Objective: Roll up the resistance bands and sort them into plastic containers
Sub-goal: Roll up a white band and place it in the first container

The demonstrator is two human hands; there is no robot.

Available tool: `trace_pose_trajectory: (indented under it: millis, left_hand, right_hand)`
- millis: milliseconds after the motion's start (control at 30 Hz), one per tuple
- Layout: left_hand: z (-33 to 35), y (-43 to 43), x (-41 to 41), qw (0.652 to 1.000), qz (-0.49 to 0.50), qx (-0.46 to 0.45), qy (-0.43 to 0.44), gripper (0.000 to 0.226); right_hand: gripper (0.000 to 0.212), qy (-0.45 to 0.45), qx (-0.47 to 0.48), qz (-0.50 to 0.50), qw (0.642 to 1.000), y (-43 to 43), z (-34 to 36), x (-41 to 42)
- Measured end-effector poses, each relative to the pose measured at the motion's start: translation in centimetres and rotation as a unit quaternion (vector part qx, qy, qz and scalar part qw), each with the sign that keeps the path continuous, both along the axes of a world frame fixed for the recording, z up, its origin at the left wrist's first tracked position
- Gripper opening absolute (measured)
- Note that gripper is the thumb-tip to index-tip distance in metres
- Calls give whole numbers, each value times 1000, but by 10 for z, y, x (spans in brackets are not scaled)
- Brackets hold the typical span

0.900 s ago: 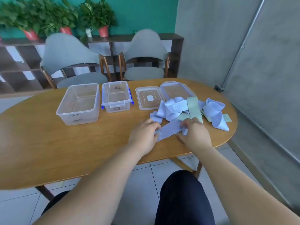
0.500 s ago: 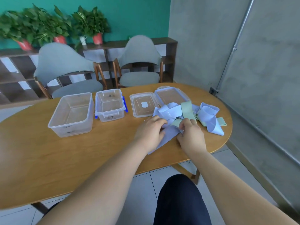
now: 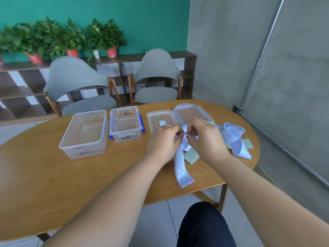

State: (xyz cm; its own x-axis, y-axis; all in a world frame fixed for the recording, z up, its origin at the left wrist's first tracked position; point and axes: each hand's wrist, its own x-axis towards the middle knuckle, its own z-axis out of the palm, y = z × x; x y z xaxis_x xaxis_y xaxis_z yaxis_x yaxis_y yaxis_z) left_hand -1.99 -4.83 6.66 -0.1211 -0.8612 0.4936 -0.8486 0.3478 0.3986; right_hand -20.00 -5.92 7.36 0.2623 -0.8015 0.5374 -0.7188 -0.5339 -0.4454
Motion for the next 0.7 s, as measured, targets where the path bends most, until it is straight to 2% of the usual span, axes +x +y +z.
trace_pose_trajectory:
  millis: [233,333,433,533,700]
  left_hand:
    - [17,17,59,997,34,1,66,11]
    - [22,29,88,992,68,24,104,11]
    - [26,44,117,989,98,20,108,11]
    - [30,63,144,987,112,8,114,11]
    - [40,99,179,980,146,-15,134,12]
  right_hand:
    - [29,41,7,-11,999,1,15,39]
    - [20,47,8,-24,999,6,23,61]
    - [11,7,-16,-11,1000,12,35,89]
    - [11,-64,-24,26,997,21,47,122]
    - [10,-77,-84,94,989,44,63,182]
